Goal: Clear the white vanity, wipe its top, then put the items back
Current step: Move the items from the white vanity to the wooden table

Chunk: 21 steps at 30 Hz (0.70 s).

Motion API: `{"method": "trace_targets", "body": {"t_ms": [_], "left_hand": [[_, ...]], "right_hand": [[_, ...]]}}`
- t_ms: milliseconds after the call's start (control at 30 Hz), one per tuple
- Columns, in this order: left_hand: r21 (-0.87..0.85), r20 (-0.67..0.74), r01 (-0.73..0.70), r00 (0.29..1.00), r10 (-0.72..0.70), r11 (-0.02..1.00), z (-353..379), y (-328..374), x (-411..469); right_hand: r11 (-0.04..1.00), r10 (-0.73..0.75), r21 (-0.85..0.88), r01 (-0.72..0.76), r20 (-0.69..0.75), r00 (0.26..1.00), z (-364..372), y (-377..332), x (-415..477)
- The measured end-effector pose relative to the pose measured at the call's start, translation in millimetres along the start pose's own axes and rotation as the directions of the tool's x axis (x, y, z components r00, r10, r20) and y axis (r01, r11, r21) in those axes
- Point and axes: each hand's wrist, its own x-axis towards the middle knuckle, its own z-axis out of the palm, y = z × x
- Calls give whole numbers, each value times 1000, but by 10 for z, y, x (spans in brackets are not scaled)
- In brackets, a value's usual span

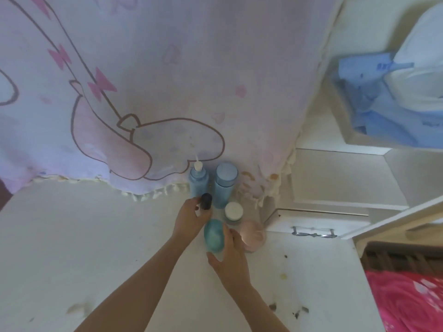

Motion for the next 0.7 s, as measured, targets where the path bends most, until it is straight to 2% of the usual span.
{"method": "trace_targets", "body": {"t_ms": [100, 200, 433, 567, 633, 700], "left_hand": [[38, 18, -5, 1000, 4, 999, 42, -7, 105], [66, 34, -38, 999, 36, 997, 31, -43, 174], [18, 90, -81, 993, 79, 997, -145, -330, 99], [-72, 26, -71, 997, 73, 995, -312, -539, -94], [-100, 51, -60, 997, 66, 993, -290, -541, -109], [-197, 55, -43, 997, 55, 979, -323, -521, -190]], "right_hand": [[1000, -15, -13, 14, -81, 997, 72, -14, 58], [999, 33, 11, -33, 5, 999, 32, -113, 142], [994, 113, -6, -113, 23, 993, 100, -149, 251], [995, 99, -38, -97, 52, 994, 90, -192, 225], [994, 103, -51, -100, 47, 994, 57, -138, 275], [995, 92, -54, -89, 51, 994, 41, -128, 277]]}}
